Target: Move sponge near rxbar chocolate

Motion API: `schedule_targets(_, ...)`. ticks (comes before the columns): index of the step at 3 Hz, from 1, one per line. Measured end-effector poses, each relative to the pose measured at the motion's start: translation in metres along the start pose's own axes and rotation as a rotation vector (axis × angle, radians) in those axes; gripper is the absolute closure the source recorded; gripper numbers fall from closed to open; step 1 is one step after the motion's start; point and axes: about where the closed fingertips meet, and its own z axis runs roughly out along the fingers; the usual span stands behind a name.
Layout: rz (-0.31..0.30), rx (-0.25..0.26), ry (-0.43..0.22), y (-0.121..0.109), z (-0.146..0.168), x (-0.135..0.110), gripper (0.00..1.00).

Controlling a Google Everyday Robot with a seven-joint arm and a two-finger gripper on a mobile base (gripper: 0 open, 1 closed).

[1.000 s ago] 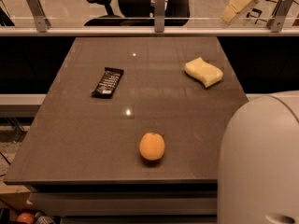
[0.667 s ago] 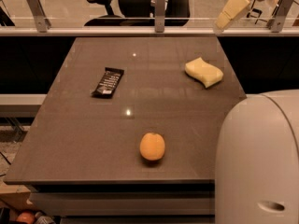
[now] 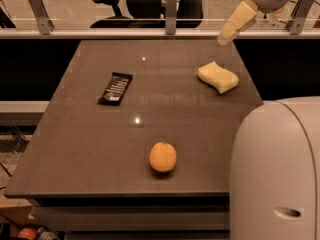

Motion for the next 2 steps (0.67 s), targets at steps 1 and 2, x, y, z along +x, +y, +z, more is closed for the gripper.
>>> schedule_targets(1, -0.019, -0.045, -0.037, 0.0073, 0.0232, -0.0168, 0.00)
schedule_targets(2, -0.019, -0.039, -0.054, 0.0055, 0.0270, -0.0230, 0.00)
